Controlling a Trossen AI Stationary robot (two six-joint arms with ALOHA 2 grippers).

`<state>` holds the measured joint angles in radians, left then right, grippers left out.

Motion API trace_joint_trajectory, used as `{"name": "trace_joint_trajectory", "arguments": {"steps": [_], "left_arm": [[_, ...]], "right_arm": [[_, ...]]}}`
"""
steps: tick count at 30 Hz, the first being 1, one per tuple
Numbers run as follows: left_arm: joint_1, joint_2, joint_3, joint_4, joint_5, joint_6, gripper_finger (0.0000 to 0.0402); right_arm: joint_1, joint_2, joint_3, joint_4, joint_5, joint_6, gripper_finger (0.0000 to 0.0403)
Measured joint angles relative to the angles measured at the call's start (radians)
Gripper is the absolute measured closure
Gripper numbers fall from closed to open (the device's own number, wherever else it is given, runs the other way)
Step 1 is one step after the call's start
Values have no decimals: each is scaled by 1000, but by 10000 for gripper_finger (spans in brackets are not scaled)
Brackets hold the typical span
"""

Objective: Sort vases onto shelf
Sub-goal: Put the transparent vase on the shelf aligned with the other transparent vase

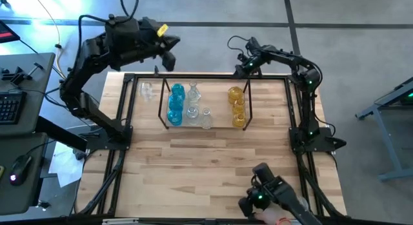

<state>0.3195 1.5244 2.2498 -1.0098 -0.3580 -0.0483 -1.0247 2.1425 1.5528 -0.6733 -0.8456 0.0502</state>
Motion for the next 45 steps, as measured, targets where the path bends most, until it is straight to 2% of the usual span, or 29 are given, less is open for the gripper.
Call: {"name": "trace_joint_trajectory", "arguments": {"steps": [4,6,9,13,16,19,22,25,29,30,32,34,39,43,45], "left_arm": [[17,-12,1,-281,-25,-39,401],[29,-12,0,-416,-90,-106,399],[31,-13,0,-530,-191,-156,389],[31,-12,-4,-561,-247,-138,363],[62,-27,-57,-560,-280,-98,341],[136,-71,-174,-559,-293,-69,323],[213,-147,-374,-551,-287,-62,322],[283,-252,-646,-436,-279,-33,345],[411,-416,-992,-84,-182,51,394],[446,-450,-1065,20,-142,62,396],[511,-497,-1191,194,-60,64,398],[576,-521,-1295,296,-7,82,401],[639,-495,-1401,505,43,135,401],[694,-426,-1409,581,113,55,401],[725,-389,-1407,609,190,-10,401]], "right_arm": [[-30,-42,0,-1,-4,-10,194],[-52,-76,0,-1,-1,-24,194],[-78,-144,2,-14,33,-55,194],[-87,-260,2,-38,65,-104,194],[-77,-373,2,-43,64,-128,194],[-48,-498,3,-31,67,-137,198],[-8,-617,3,-34,100,-134,220],[33,-722,3,-41,163,-106,271],[99,-831,3,-48,228,-83,375],[118,-852,3,-48,257,-76,388],[157,-887,4,-47,334,-34,388],[186,-907,4,-50,376,14,390],[271,-933,4,-50,402,113,398],[343,-932,4,-55,456,152,402],[365,-932,4,-55,473,155,402]]}}
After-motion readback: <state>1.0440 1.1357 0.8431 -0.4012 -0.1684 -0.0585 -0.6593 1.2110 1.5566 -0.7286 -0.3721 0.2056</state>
